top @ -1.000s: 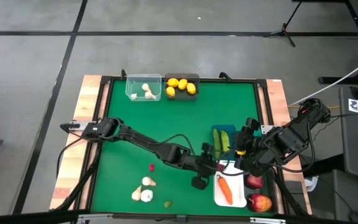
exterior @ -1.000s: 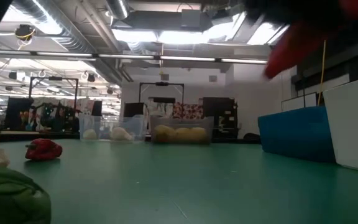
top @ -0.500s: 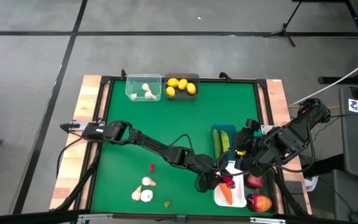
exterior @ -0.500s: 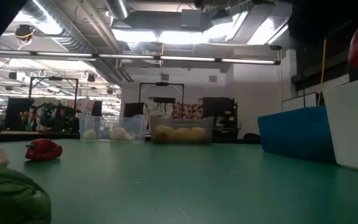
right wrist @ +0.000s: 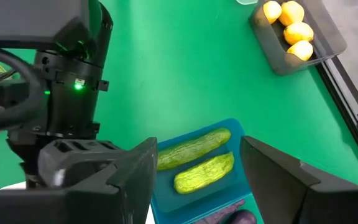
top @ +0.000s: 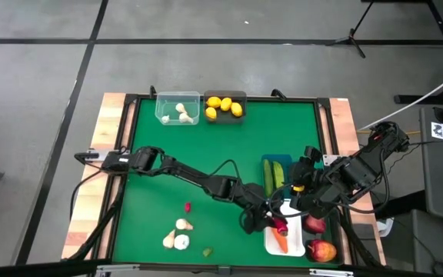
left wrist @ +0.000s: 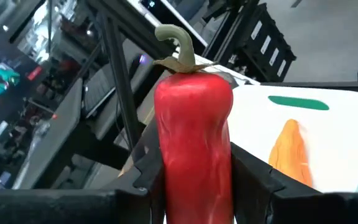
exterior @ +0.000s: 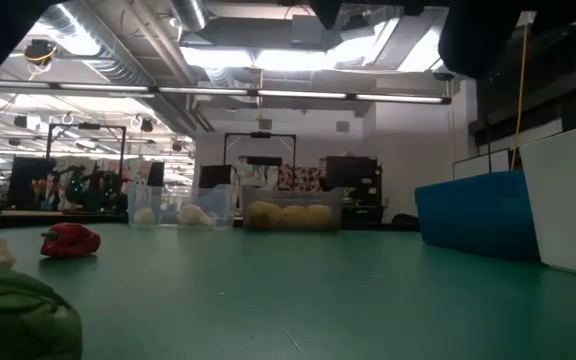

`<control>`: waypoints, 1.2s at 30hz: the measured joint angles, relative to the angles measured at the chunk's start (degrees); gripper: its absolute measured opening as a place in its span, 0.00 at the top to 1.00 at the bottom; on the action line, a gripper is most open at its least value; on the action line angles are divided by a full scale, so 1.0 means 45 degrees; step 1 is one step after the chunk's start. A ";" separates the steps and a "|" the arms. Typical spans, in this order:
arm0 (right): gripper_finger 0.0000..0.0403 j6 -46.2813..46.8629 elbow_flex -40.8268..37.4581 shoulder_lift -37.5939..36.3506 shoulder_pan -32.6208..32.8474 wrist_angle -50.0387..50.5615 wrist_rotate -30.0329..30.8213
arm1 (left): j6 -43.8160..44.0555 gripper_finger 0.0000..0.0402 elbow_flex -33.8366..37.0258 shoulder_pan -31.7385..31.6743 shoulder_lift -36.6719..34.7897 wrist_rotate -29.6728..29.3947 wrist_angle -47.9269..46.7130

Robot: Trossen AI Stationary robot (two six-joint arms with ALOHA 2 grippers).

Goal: Sort produce into baskets
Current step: Put the red chili pepper into the white bin

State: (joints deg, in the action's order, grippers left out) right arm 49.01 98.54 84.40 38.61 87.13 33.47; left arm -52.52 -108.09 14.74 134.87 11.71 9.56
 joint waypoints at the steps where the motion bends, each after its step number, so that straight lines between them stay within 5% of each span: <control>1: 0.43 0.0000 0.0000 0.0000 0.0000 0.0000 0.0001 | -0.0108 0.68 0.0000 0.0002 0.0000 0.0016 0.0012; 9: 0.43 -0.0008 0.0000 0.0000 0.0000 0.0000 0.0084 | -0.0371 0.66 0.0000 0.0034 0.0000 0.0058 0.0060; 20: 0.43 0.0014 0.0000 0.0000 0.0000 0.0000 0.0098 | -0.0334 0.40 0.0000 -0.0068 0.0000 -0.0040 -0.0082; 26: 0.43 0.0019 0.0000 0.0000 0.0000 -0.0004 0.0098 | -0.0695 0.35 0.0000 -0.0061 0.0000 -0.0290 -0.0002; 33: 0.43 0.0020 0.0000 0.0000 0.0000 0.0007 0.0093 | -0.0293 0.36 0.0000 0.0242 -0.0522 -0.4445 -0.1219; 36: 0.43 0.0025 0.0000 0.0000 0.0000 0.0087 0.0084 | 0.1546 0.36 -0.0012 0.0520 -0.1452 -0.6645 -0.3128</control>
State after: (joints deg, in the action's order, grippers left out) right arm 49.12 98.54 84.40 38.61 87.52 33.85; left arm -45.57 -108.15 17.08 128.33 -18.20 -4.51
